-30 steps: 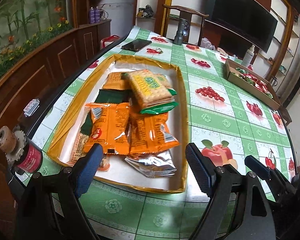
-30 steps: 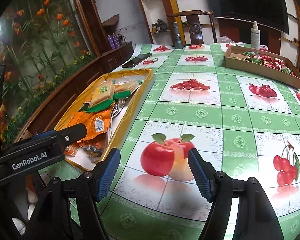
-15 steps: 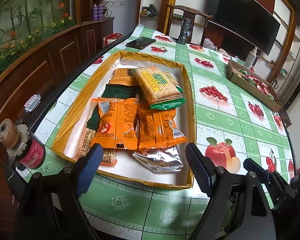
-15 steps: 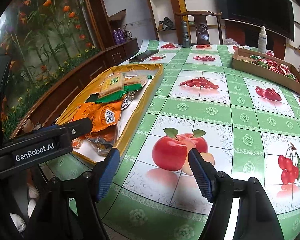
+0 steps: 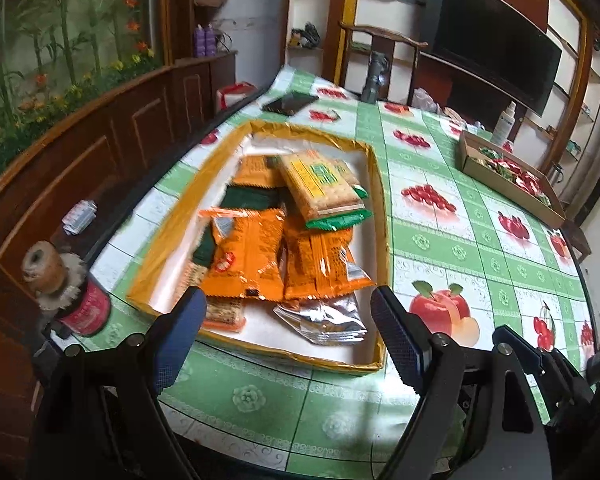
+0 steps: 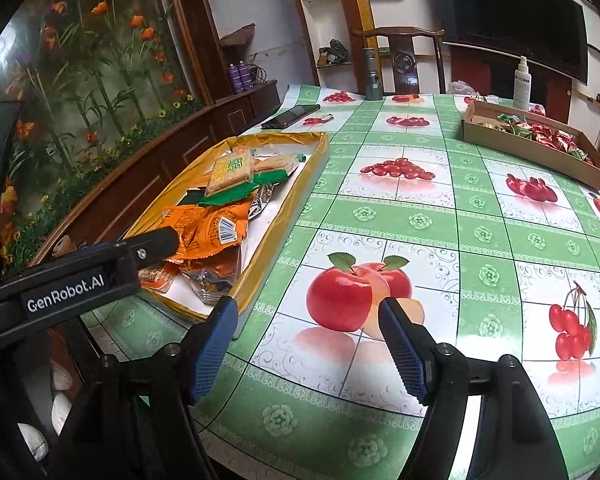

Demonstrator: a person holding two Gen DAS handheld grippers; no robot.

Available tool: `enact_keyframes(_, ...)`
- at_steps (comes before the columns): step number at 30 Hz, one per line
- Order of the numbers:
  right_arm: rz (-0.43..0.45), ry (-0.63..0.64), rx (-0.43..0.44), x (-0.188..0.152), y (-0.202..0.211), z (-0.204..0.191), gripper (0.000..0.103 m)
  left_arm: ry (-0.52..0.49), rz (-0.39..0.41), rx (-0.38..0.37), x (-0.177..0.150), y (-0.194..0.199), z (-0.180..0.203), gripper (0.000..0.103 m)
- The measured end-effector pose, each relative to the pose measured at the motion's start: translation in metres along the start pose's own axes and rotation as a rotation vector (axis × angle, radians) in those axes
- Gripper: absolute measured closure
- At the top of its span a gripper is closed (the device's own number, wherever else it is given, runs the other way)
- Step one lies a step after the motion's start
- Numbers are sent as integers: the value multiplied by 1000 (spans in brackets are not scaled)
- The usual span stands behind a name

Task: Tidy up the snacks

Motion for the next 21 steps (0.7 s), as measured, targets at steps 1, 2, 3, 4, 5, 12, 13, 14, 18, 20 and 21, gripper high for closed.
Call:
enact_keyframes(1, 2, 0, 0, 0, 1, 0, 28, 1, 19, 13, 2, 4, -1, 18)
enact_keyframes(2, 5, 0, 1, 0, 2, 0, 28, 5, 54, 37, 4, 10, -3, 18)
enact_keyframes(3, 8, 0, 2, 0, 3, 0, 28, 10, 99, 67, 7, 19, -6, 18)
enact_keyframes(4, 12, 1, 3, 0, 4, 0, 28, 14, 144, 101, 9, 28, -9, 18)
enact_keyframes(5, 17, 3, 5, 0, 6, 0, 28, 18, 206, 145, 14, 41, -12, 18)
enact_keyframes(12, 49, 31, 16, 1, 12, -5, 28, -5, 376, 221, 12, 78, -18, 0)
enact_keyframes(13, 51, 37, 19, 1, 12, -6, 28, -17, 355, 194, 11, 74, -17, 0)
enact_keyframes(14, 54, 44, 19, 1, 13, -8, 28, -20, 334, 172, 11, 70, -15, 0)
enact_keyframes(18, 53, 67, 24, 0, 12, -11, 28, 8, 273, 116, 11, 58, -13, 0)
enact_keyframes(20, 49, 68, 32, 0, 12, -10, 28, 1, 272, 118, 12, 57, -9, 0)
enact_keyframes(21, 47, 65, 35, 1, 12, -9, 28, -18, 262, 119, 13, 56, -4, 0)
Point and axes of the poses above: each gripper's, at about its wrist camera, not at the fingertips, and y roughly against the way its jaws point, z to its right, x to its top, the point moved 6 cm from there along -y, roughly the way its jaws point, and after that the axes turned 5 degrees about x, right-handed, at the moved point
